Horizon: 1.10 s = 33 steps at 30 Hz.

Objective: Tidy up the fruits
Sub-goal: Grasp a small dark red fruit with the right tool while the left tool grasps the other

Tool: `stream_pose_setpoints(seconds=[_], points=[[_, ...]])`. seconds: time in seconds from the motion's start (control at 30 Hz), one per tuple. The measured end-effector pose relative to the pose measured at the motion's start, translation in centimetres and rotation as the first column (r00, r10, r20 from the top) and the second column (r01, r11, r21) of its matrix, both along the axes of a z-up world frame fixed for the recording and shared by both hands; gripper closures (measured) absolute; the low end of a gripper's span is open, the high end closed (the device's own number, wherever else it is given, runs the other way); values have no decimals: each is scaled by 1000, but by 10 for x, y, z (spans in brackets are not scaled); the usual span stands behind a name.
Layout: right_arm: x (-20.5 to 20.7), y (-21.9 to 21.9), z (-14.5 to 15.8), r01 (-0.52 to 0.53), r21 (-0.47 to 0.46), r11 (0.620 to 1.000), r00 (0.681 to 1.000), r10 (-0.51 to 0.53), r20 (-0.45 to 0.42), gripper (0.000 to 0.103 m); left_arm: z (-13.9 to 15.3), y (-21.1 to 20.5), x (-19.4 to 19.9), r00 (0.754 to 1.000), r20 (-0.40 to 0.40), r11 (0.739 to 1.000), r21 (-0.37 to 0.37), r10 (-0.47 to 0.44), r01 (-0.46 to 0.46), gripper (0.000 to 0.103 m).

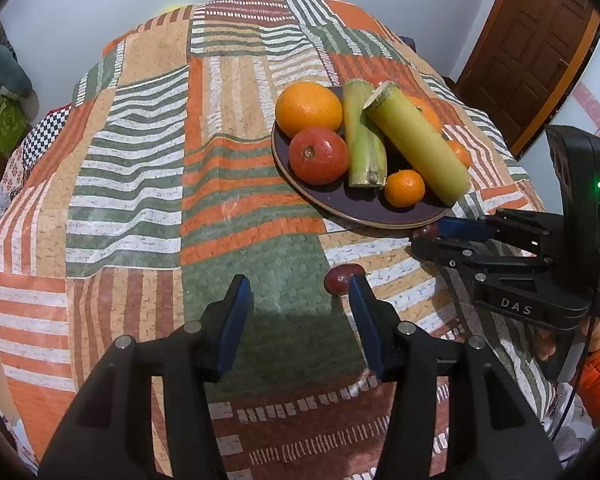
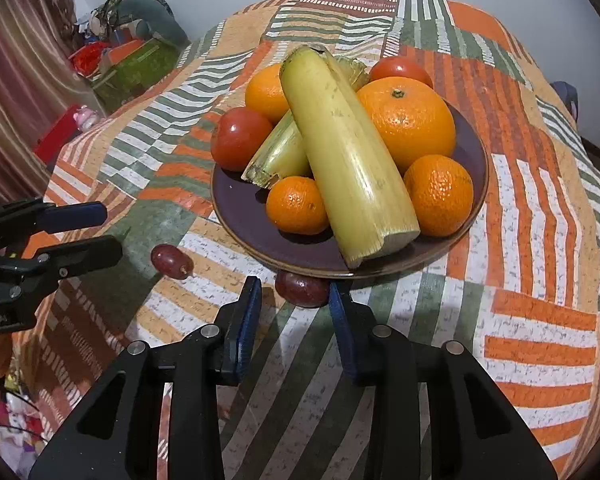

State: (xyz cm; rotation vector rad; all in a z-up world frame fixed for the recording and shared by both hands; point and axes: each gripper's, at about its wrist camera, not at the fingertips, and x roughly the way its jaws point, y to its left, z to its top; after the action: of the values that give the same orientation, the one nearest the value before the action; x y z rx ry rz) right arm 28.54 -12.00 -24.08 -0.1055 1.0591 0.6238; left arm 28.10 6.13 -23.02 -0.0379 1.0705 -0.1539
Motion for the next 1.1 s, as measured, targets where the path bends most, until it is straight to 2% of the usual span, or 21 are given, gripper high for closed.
stream_pose_setpoints(seconds=[0.23,0.73,1.1], points=[[1,5,-1,-6,-46,999,999,7,37,76,-1,-4,-1,1000,-3,1000,5,-8,8,52],[-16,-17,15,-7,49,999,1000,7,6,76,-10,-24,2,998,-35,998,1,-55,55,52],[-21,-34,30,-20,107,994,999,16,35,76,-28,-38,18,995,-77,997,17,-68,70,66]])
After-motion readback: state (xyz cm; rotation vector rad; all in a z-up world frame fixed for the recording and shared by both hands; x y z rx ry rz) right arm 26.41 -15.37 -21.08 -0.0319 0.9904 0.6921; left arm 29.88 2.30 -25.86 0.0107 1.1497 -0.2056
